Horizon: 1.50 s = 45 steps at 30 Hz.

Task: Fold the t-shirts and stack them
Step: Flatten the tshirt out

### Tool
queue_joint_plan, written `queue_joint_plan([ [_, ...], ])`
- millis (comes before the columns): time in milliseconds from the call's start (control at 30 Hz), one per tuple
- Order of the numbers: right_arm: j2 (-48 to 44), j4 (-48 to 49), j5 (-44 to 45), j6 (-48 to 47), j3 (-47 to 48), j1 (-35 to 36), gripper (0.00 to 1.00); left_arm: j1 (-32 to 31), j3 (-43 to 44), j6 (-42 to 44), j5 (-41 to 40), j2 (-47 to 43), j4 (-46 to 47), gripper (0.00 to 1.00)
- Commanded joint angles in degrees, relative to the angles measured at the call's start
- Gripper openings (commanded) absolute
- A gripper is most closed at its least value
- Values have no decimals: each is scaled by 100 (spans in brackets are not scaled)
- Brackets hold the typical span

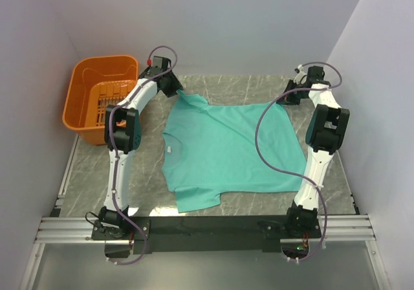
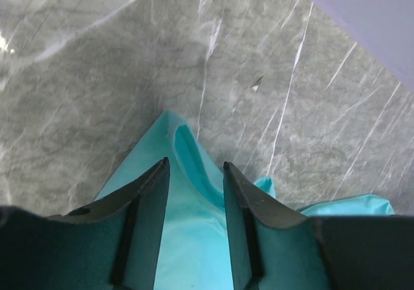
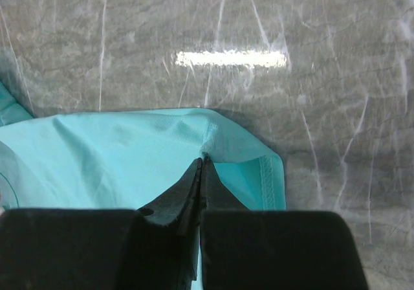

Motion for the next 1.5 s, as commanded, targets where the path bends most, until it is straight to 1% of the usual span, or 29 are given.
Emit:
queue_joint_plan([
  [0,-215,102,-97,-52,-77,14,0,45,432,-141,-104,216,98,44],
  [267,-241,93,-114,-52,-77,14,0,54,599,-123,-157,419,10,42],
  [367,-250,75,-141,-52,-68,14,0,54,696,-114,-192,507,-17,40],
  [433,-259,84,-141,-52,-77,14,0,54,714,-123,-183,533,18,34],
  [467,-259,75,-141,-52,-68,14,0,54,723,-140,-201,542,36,27],
  [567,-276,67,-167,-70,-95,14,0,54,714,-132,-236,516,89,17],
  [600,-276,49,-167,-70,-112,14,0,54,688,-114,-253,455,141,8],
  [667,-372,75,-246,-79,-165,14,0,54,626,-71,-280,349,212,1],
  [767,-679,259,-404,-61,-436,14,0,54,442,8,-280,7,387,1],
  [833,-925,347,-466,-140,-788,31,0,54,266,131,-306,-353,501,0],
  [933,-1628,699,-527,-254,-1516,40,0,54,-129,298,-341,-924,695,0],
  [967,-2004,882,-484,-472,-1901,58,0,54,-330,403,-376,-1187,721,0],
  [1100,-2876,1253,-379,-764,-2702,93,0,62,-674,545,-280,-1645,783,0],
  [1200,-3527,1384,-282,-957,-3081,119,0,62,-859,650,-149,-1926,836,1],
  [1233,-3850,1402,-220,-992,-3135,137,0,62,-868,703,-113,-1988,836,1],
  [1333,-4413,1341,139,-1150,-3092,251,0,71,-824,773,19,-2173,801,1],
  [1433,-4792,1192,464,-1160,-2706,322,0,97,-640,721,159,-2314,748,0],
  [1467,-4846,1131,518,-1090,-2427,330,0,106,-553,703,186,-2401,739,1],
])
